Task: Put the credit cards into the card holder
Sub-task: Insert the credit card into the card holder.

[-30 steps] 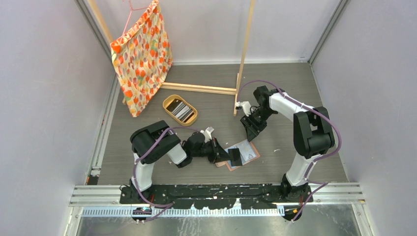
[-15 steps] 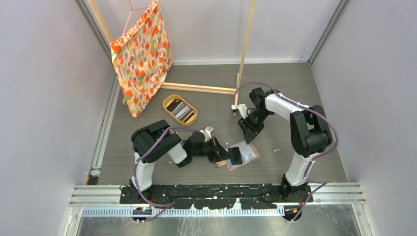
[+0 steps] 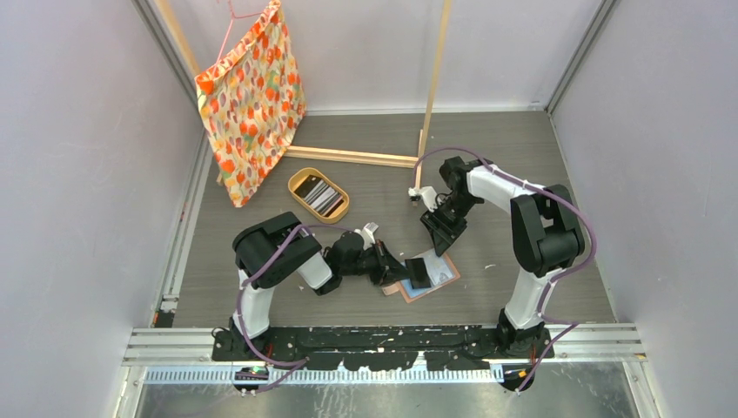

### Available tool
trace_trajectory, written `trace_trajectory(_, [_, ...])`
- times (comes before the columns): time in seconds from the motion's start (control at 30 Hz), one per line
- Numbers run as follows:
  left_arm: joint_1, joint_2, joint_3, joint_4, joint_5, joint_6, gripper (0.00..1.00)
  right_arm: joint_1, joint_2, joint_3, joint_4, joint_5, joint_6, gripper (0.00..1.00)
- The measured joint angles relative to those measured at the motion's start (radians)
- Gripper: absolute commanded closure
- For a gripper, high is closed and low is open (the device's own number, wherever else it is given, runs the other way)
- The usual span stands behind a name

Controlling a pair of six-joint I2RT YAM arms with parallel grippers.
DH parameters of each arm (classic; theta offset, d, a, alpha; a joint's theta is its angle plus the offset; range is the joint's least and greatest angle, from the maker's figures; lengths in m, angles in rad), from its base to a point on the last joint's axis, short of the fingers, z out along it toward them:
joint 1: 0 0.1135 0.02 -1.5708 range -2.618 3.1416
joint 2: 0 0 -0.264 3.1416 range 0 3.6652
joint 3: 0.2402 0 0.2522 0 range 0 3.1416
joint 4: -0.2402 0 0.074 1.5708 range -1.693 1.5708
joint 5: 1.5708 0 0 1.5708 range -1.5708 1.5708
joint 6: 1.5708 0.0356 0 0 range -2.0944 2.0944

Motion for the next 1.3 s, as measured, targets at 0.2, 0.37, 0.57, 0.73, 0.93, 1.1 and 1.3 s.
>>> trace_trajectory(0.2, [-0.002,0.000,0.000,0.000,-0.037,-0.004,1.00,0.007,0.004,0.000,-0.006,0.000,-0.002,0.53])
trace_trajectory(0.37, [-0.010,0.000,0.000,0.000,-0.070,-0.014,1.00,0.008,0.004,0.000,-0.007,0.000,-0.002,0.53])
trace_trajectory(0.57, [-0.024,0.000,0.000,0.004,-0.103,-0.026,1.00,0.008,0.004,0.000,-0.010,0.000,-0.002,0.53])
trace_trajectory(0.73, [-0.027,0.009,0.000,0.046,-0.111,-0.055,1.00,0.010,0.010,0.006,-0.020,0.000,-0.002,0.56])
trace_trajectory(0.93, [-0.028,0.020,-0.001,0.066,-0.114,-0.079,1.00,0.012,0.022,0.011,-0.026,-0.002,-0.005,0.56])
trace_trajectory(1.1, [-0.033,0.023,-0.002,0.066,-0.137,-0.077,1.00,0.015,0.022,0.011,-0.032,-0.004,-0.006,0.57])
trace_trajectory(1.3, [-0.042,0.027,-0.002,0.061,-0.157,-0.069,1.00,0.016,0.022,0.011,-0.035,-0.005,-0.007,0.58])
